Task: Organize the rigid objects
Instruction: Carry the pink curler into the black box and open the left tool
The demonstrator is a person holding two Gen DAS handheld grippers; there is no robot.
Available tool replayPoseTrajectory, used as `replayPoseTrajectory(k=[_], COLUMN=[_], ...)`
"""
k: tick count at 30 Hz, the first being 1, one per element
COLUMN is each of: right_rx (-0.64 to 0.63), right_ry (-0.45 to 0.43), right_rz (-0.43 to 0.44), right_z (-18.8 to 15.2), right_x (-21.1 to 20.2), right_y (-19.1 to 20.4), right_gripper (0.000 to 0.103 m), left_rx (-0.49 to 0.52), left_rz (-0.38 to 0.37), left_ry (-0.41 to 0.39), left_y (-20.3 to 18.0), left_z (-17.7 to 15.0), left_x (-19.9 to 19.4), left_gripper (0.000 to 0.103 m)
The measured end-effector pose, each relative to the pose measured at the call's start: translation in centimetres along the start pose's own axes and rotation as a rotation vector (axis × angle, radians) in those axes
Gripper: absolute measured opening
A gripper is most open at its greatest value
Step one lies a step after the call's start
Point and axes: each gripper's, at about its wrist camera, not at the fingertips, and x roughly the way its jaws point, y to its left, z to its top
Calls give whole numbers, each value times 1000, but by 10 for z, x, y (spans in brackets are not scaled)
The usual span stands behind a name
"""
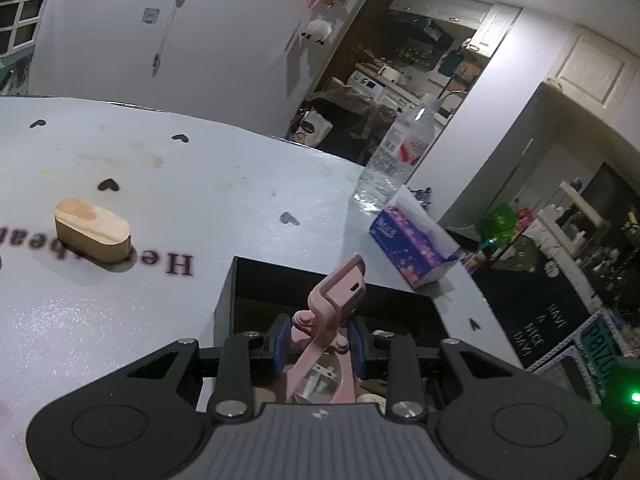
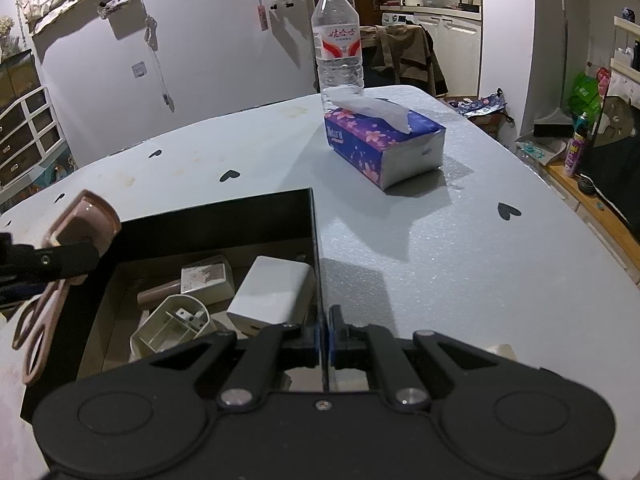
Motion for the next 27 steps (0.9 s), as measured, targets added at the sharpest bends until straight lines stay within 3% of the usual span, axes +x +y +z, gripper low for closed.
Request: replayPoseTrajectory(k=[12, 17, 27], right_rx=[0, 0, 1], right_ry=[0, -1, -1], right_rz=[0, 1, 1], right_z=[0, 0, 0], right_x=[0, 0, 0], right_y=[0, 0, 0], right_gripper=[5, 5, 5], left_rx=[-15, -30, -10], left_rz=[85, 95, 79], left_ry=[-14, -9, -3], left_y=[1, -1, -2], left_z=[1, 0, -1], left_x=[4, 1, -5], left_gripper=[33, 55, 56])
